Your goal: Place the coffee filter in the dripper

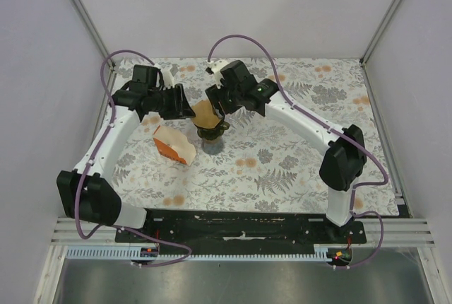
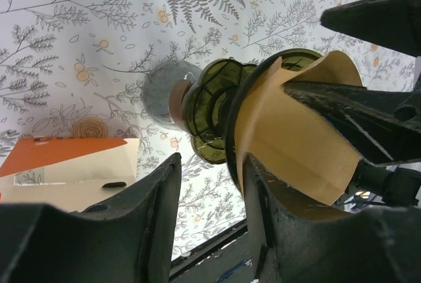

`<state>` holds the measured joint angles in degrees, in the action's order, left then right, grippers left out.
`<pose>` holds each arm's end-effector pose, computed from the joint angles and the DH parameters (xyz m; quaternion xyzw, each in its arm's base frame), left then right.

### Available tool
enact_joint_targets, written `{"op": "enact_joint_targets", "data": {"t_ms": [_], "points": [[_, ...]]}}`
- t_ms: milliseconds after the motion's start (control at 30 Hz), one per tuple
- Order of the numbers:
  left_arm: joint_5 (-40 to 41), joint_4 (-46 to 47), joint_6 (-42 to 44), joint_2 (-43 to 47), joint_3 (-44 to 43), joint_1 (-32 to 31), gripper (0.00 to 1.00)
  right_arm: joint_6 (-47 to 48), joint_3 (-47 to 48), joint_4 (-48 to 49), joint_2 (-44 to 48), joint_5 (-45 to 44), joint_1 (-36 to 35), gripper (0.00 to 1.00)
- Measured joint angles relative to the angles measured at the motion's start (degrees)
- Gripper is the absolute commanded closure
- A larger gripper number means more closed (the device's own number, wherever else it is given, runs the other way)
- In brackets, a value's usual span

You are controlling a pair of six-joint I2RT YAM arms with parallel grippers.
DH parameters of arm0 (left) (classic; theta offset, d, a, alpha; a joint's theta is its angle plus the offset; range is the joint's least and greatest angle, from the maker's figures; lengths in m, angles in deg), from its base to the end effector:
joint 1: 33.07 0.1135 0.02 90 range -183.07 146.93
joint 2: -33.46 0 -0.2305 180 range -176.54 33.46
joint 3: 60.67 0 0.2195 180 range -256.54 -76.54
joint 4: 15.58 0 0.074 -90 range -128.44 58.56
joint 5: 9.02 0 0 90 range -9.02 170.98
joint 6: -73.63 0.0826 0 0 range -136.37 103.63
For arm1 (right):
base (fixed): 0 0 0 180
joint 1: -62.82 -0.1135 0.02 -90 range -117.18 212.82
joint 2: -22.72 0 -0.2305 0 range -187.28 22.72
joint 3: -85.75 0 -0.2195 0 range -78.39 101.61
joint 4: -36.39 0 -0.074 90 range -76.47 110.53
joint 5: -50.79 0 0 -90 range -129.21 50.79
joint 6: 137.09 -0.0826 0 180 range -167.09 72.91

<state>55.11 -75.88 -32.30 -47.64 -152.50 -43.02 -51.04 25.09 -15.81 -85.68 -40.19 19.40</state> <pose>0.2855 -0.0867 0.2692 0.0295 0.9174 -0.2801 0.2812 0.3104 0.2918 0.2706 -0.3043 0.8586 0.1586 0.3810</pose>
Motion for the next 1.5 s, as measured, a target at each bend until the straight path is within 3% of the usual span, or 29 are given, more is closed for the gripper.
{"op": "enact_joint_targets", "data": {"t_ms": [467,967,1333,1500], "points": [[5.75,-0.02,6.95,-1.53,-3.17,-4.85,0.57,0.52,-1.05,1.33,-0.92,2.97,0.04,0.31],[6.34,-0.02,10.91,-1.68,-3.17,-5.92,0.61,9.84,-1.88,2.05,1.25,14.16,1.62,0.25],[6.34,-0.17,11.43,-1.81,-3.63,-6.54,0.62,25.33,-2.93,4.13,10.47,21.62,2.03,0.18],[6.40,-0.24,11.61,-1.84,-3.93,-6.64,0.62,40.15,-14.34,12.59,21.79,29.62,1.86,0.17]]}}
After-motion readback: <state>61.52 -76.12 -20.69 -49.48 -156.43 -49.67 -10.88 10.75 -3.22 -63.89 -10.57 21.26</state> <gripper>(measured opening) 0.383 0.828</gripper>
